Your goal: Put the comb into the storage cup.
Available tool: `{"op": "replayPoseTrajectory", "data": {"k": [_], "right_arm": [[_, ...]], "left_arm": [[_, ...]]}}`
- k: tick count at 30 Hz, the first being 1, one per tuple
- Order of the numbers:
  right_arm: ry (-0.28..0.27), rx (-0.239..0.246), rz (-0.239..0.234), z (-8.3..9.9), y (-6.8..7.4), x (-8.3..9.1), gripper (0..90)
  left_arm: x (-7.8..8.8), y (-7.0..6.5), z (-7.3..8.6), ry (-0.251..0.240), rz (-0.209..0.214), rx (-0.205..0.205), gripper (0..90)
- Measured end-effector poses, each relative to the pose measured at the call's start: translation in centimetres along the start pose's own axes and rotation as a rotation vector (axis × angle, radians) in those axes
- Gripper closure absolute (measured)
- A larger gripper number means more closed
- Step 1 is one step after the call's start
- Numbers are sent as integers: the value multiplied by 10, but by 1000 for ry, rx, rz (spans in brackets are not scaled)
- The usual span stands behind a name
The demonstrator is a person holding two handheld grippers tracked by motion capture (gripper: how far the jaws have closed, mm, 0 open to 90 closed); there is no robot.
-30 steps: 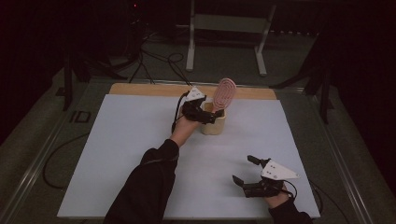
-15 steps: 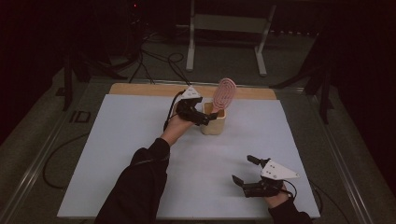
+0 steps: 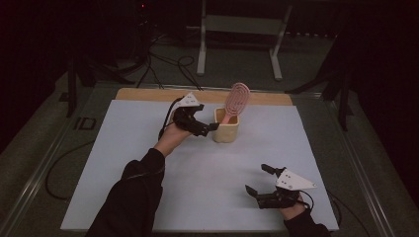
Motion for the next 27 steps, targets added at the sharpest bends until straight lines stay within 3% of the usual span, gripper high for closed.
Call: {"op": "replayPoseTrajectory", "data": {"k": [16, 27], "right_arm": [[10, -3, 0, 1, -1, -3, 94], [22, -7, 1, 2, -2, -5, 94]], "left_arm": [[39, 13, 22, 13, -1, -22, 0], [68, 20, 38, 14, -13, -15, 0]]}}
Point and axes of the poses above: each handheld gripper's, and its own axes: x roughly backward along the jaws, z roughly out of its underside, y roughly to its left, the point moved 5 cm from there along -x, roughly forward along the jaws, and after that the axes turned 15 degrees about -z, right-handed, at the moved point
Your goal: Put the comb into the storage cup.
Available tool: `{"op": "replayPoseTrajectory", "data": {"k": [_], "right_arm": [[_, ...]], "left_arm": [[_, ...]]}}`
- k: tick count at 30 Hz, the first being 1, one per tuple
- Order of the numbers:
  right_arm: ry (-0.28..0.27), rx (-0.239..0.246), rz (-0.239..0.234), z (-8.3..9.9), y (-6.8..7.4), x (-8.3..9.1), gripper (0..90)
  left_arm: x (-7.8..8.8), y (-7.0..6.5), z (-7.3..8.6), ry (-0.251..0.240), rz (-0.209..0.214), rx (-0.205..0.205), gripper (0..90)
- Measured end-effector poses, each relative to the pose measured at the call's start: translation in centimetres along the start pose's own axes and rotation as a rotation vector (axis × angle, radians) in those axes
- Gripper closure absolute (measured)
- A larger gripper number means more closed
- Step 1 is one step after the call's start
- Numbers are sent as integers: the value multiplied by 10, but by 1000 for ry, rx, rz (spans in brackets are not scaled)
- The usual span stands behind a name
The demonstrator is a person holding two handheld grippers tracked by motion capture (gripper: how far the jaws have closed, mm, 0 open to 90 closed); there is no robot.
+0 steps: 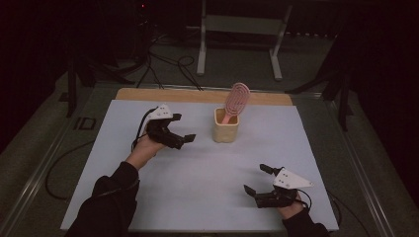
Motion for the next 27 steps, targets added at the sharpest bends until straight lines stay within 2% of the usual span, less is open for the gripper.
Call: {"op": "replayPoseTrajectory", "data": {"k": [19, 27], "right_arm": [[3, 3, -6, 0, 1, -2, 94], [8, 7, -5, 0, 2, -3, 94]], "left_arm": [[48, 8, 32, 5, -28, 12, 0], [67, 7, 53, 36, -58, -4, 0]]}}
Point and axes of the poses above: each handheld gripper's, and its own axes: x roughly backward along the jaws, z roughly out of its underside, y roughly to its left, the point moved 5 cm from there along -x, roughly forward along the jaws, and after that the axes turned 15 degrees about -z, right-handed, at the moved point
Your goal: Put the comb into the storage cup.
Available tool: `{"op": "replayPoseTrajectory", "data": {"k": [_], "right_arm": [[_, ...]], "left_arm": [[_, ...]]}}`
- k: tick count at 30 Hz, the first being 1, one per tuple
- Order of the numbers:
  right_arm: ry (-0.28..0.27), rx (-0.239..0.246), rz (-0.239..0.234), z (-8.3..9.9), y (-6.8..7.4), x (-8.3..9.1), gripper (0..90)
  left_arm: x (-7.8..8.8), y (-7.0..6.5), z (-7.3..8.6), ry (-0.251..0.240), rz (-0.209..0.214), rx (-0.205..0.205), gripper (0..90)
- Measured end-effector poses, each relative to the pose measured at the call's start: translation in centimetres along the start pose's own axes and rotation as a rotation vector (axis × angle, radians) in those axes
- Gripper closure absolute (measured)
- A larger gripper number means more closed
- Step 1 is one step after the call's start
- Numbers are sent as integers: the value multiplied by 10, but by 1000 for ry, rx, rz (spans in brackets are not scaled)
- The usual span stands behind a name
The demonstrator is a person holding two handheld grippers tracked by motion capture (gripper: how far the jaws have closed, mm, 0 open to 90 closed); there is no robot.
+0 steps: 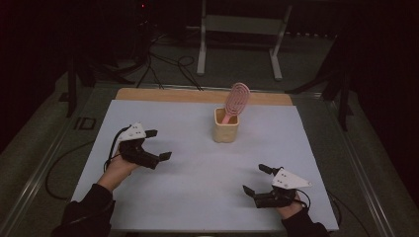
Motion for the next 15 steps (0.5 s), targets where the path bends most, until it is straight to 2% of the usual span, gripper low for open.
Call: {"op": "replayPoseTrajectory", "data": {"k": [12, 15], "right_arm": [[2, 2, -1, 0, 0, 0, 94], [-3, 0, 0, -1, -1, 0, 94]], "left_arm": [[27, 1, 34, 24, -40, 19, 0], [32, 1, 40, 17, -46, 39, 0]]}}
Point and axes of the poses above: each handheld gripper's, and its own axes: x roughly backward along the jaws, z roughly out of its underside, y roughly to its left, the point moved 5 cm from there along -x, roughly forward along the jaws, and after that the axes turned 15 degrees about -z, right-handed, at the moved point
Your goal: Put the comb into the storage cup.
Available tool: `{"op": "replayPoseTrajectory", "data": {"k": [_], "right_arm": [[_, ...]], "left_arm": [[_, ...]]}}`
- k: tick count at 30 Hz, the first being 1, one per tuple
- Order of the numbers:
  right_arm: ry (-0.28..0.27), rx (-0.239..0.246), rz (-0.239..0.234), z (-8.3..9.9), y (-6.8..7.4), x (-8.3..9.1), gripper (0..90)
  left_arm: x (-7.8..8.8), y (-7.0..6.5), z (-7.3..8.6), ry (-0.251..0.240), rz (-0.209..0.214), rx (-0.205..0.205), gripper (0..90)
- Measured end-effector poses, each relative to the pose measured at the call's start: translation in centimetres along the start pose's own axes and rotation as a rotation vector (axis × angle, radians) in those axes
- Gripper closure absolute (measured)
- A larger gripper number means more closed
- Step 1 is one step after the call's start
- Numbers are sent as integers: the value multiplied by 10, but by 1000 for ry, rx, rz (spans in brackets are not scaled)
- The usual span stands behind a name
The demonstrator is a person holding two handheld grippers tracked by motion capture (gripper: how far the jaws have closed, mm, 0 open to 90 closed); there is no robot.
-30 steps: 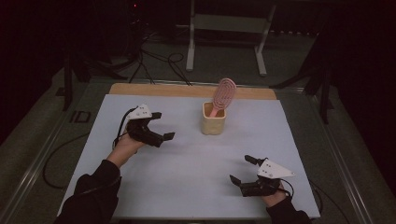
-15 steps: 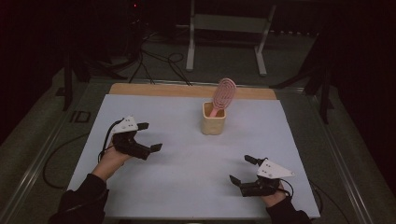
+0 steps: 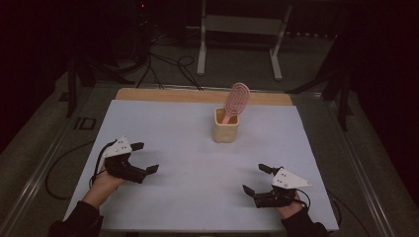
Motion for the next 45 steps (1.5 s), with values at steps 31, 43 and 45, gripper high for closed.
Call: {"op": "replayPoseTrajectory", "data": {"k": [31, 43, 45], "right_arm": [[13, 11, -3, 0, 0, -2, 94], [13, 18, -8, -1, 1, -2, 94], [16, 15, -8, 0, 1, -2, 94]], "left_arm": [[48, 6, 86, 51, -144, 80, 0], [50, 11, 91, 41, -178, 91, 0], [50, 12, 91, 39, -180, 98, 0]]}}
Point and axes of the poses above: each handheld gripper's, and its own axes: x roughly backward along the jaws, z roughly out of its underside, y roughly to its left, the point moved 5 cm from there along -x, roughly forward along the jaws, and after that the axes turned 15 degrees about -z, right-handed, at the moved point
